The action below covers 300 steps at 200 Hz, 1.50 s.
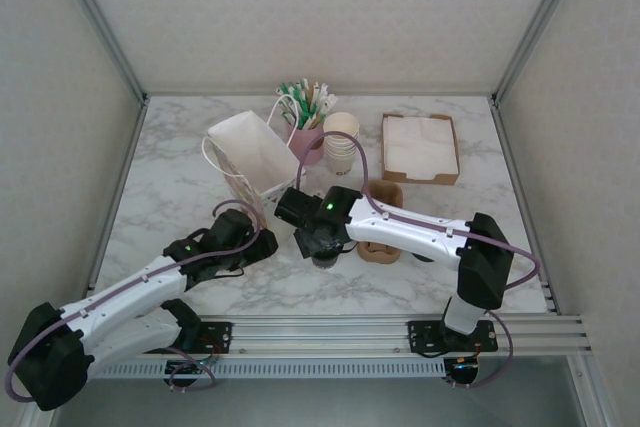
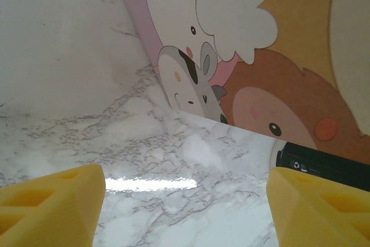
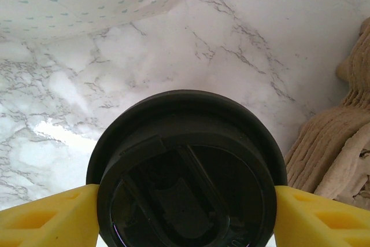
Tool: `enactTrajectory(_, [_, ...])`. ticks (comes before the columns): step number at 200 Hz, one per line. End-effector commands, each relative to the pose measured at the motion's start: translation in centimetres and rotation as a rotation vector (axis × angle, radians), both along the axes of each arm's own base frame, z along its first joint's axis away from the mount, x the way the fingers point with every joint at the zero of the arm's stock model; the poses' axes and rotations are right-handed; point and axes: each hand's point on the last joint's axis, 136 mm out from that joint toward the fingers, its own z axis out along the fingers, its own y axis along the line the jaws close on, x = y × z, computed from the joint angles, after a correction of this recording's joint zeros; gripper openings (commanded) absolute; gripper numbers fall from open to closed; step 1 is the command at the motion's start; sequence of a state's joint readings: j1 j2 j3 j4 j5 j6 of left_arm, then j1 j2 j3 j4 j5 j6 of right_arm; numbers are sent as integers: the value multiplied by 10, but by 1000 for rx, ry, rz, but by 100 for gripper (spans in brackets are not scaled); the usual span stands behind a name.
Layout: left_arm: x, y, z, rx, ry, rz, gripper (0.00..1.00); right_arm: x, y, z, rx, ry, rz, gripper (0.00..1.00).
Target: Pack the takeout coffee
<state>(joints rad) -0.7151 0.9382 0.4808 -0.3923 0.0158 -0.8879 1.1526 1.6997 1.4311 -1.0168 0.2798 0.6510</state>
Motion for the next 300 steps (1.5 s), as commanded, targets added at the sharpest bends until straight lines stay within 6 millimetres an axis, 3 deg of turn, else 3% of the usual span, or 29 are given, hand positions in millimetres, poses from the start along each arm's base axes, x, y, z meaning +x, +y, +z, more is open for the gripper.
enactTrajectory(1, [7, -6, 13, -15, -33, 6, 73, -25, -26, -37, -120, 125, -40, 72])
enactTrajectory(70, [8, -9, 13, -18, -32, 0, 73, -42, -47, -61, -234, 217, -74, 69])
enactTrajectory(155, [5, -9, 12, -15, -31, -4, 72, -46, -63, -76, -365, 254, -30, 68])
enactTrajectory(221, [2, -12, 21, -34, -51, -21, 71, -39, -34, -44, -160, 192, 71, 67])
enactTrajectory(278, [0, -14, 39, -69, -88, -40, 72, -27, -22, -5, -33, 24, 335, 72])
enactTrajectory(300, [-2, -14, 42, -81, -93, -41, 71, -31, -16, 5, 15, -2, 463, 75])
